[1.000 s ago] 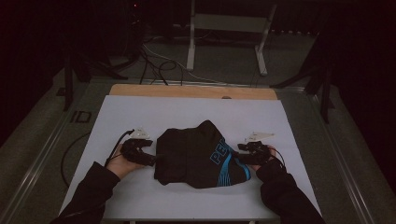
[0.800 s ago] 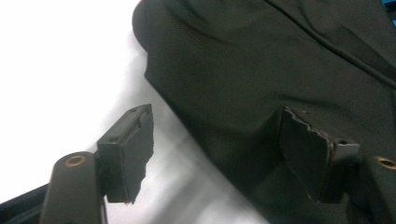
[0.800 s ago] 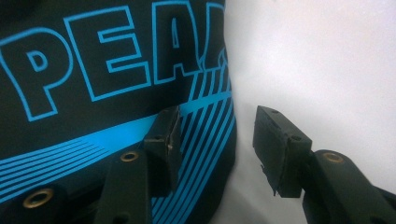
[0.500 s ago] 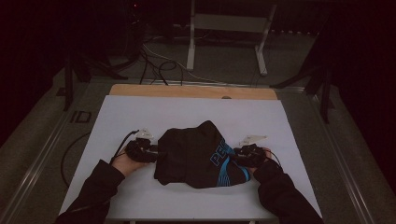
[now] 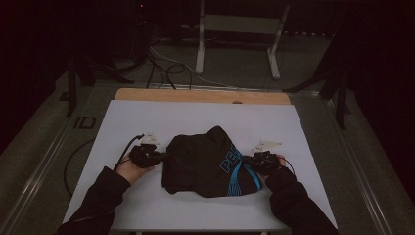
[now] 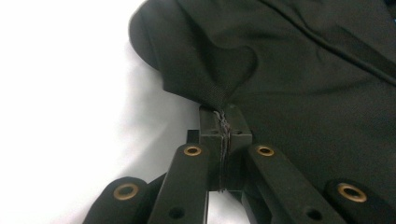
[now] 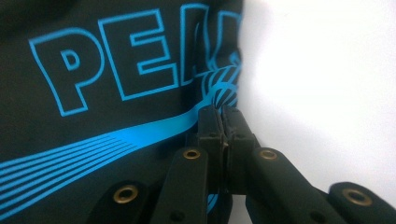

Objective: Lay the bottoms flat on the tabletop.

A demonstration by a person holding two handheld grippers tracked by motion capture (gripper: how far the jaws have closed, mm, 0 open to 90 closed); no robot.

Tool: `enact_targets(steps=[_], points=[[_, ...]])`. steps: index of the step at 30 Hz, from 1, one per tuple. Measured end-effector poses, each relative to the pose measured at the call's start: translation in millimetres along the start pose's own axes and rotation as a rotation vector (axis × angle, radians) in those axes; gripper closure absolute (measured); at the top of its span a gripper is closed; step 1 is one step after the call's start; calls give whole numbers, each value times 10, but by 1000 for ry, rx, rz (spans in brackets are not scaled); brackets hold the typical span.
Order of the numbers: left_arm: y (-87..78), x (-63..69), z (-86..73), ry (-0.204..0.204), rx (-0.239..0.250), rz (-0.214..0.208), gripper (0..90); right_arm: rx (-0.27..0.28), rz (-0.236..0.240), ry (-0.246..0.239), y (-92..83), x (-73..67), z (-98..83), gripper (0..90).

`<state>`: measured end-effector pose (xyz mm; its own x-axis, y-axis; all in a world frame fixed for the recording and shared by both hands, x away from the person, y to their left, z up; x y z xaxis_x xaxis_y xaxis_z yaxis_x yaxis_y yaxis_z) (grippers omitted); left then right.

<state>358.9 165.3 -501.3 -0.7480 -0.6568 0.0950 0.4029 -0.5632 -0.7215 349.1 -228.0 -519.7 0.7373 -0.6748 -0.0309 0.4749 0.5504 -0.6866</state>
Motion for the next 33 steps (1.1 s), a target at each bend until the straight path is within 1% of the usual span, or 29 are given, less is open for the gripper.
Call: enact_targets(steps=[1, 2, 3, 6, 8, 9, 10, 11, 12, 13, 14, 15, 16, 17, 18, 19, 20, 21, 22, 23, 24, 25, 26, 27, 28, 29, 30, 32, 33], points=[[-25, -10, 12, 0, 4, 2, 899, 6, -8, -1, -29, 15, 12, 888], [-51, -24, 24, 1, 6, 8, 899, 23, -21, 10, -93, 47, 38, 888], [-75, -38, 34, -4, 10, 10, 899, 23, -21, 10, -93, 47, 38, 888], [-159, -77, 67, -6, 21, 28, 900, 59, -46, 11, -257, 121, 103, 888], [-189, -88, 77, -4, 26, 32, 900, 59, -46, 11, -257, 121, 103, 888], [-294, -107, 111, 0, 49, 52, 900, 104, -63, 17, -410, 171, 179, 889], [-333, -113, 126, 3, 55, 63, 900, 115, -68, 18, -459, 175, 202, 889], [-333, -113, 126, 3, 55, 63, 900, 115, -68, 18, -459, 175, 202, 889], [-374, -121, 143, -2, 71, 65, 900, 140, -79, 19, -561, 185, 247, 889], [-414, -126, 165, -2, 87, 71, 900, 140, -79, 19, -561, 185, 247, 889], [-414, -126, 165, -2, 87, 71, 900, 140, -79, 19, -561, 185, 247, 889], [-520, -126, 242, -2, 123, 74, 900, 186, -78, 18, -700, 180, 302, 889], [-520, -126, 242, -2, 123, 74, 900, 186, -78, 18, -700, 180, 302, 889], [-541, -115, 263, 0, 126, 70, 900, 209, -80, 13, -769, 149, 324, 889], [-551, -95, 278, 9, 124, 68, 900, 209, -80, 13, -769, 149, 324, 889], [-552, -70, 283, 12, 122, 61, 900, 214, -80, 7, -805, 109, 322, 889], [-526, 0, 266, 27, 99, 47, 900, 214, -77, 6, -814, 92, 307, 889], [-526, 0, 266, 27, 99, 47, 900, 214, -77, 6, -814, 92, 307, 889], [-494, 72, 216, 42, 77, 31, 900, 193, -76, -6, -806, 49, 248, 889], [-494, 72, 216, 42, 77, 31, 900, 193, -76, -6, -806, 49, 248, 889], [-481, 107, 186, 47, 69, 22, 900, 177, -84, -31, -794, 39, 205, 889], [-469, 138, 156, 45, 68, 9, 899, 159, -86, -41, -784, 28, 158, 888], [-458, 168, 126, 47, 60, -3, 899, 132, -92, -40, -770, 12, 59, 889], [-444, 204, 96, 53, 49, -8, 898, 124, -83, -30, -772, 15, 10, 888], [-416, 281, 41, 58, 31, -33, 898, 126, -74, -15, -772, 11, -34, 888], [-416, 281, 41, 58, 31, -33, 898, 126, -74, -15, -772, 11, -34, 888], [-406, 325, 17, 73, 19, -36, 898, 123, -60, -3, -774, 5, -75, 888], [-397, 395, -25, 82, 5, -51, 898, 109, -51, -2, -784, -25, -146, 888], [-398, 417, -44, 87, 0, -56, 898, 100, -35, 16, -788, -56, -173, 888]])
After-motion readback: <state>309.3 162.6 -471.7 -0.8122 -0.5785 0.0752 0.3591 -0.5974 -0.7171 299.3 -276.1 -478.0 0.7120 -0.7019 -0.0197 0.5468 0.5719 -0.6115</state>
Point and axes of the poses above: each handheld gripper's, and its own axes: y roughly forward along the jaws, z roughly out of its top, x roughly to its right, the point moved 2 cm from there along y, roughly forward along the jaws, and after that the axes turned 3 degrees about z, right-handed, at the moved point
